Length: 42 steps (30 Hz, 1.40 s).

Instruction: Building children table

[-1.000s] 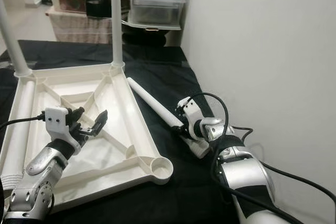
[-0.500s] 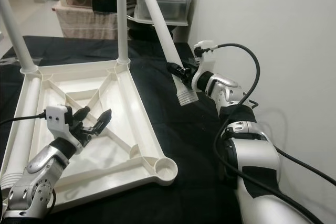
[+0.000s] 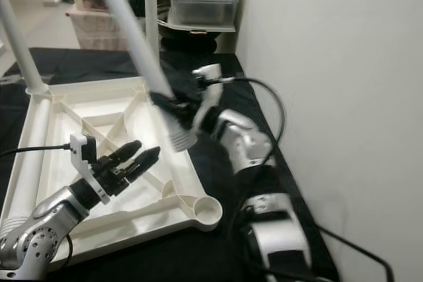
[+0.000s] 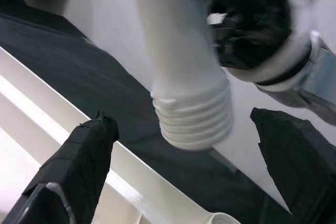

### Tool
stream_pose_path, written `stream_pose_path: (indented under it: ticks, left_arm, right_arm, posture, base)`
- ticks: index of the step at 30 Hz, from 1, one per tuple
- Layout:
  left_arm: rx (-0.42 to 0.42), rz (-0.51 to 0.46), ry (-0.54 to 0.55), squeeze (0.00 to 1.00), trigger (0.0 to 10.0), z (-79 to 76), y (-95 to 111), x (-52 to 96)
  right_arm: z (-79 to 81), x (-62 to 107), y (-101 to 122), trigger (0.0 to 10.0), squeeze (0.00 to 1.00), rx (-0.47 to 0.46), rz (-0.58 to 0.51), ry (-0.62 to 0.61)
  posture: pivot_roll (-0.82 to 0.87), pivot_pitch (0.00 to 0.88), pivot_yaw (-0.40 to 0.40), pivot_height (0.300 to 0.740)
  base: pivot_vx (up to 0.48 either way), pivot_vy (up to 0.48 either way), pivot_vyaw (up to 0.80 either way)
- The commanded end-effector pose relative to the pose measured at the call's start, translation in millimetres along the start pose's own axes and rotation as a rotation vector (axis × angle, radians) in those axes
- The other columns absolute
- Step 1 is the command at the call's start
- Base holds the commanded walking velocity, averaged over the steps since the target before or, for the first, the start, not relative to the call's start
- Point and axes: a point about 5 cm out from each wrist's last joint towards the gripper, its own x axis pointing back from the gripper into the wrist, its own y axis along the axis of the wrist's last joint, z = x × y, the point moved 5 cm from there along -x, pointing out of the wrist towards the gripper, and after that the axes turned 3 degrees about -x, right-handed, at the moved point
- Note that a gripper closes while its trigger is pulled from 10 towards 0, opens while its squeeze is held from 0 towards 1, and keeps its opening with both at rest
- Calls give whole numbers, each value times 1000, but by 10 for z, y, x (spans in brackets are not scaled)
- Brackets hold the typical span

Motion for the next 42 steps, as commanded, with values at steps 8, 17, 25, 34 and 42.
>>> stream_pose_path:
  ticks: [8,17,25,34,42]
  left_arm:
    - [49,-5,-81,0,10000,-99,19,-76]
    - [22,17,-130,0,0,-113,27,-191]
    - [5,52,-158,0,0,-168,-52,-174]
    - [-129,180,-175,0,9882,-199,-192,-90]
    - [-282,322,-187,0,10000,-158,-301,71]
  right_arm:
    - [537,-120,-22,0,0,19,21,230]
    - [851,-91,-98,0,0,26,54,327]
    - [858,-72,-98,0,0,7,52,294]
    - [626,-115,-50,10000,765,-14,51,132]
    - [635,-49,-134,10000,1000,55,107,149]
  posture:
    - [-5,0,-74,740]
    - [-12,0,-72,740]
    - [-16,0,-69,740]
    - [-1,0,-77,740]
    - [4,0,-76,740]
  base:
    - [0,0,0]
    - [0,0,0]
    - [0,0,0]
    - [0,0,0]
    - [0,0,0]
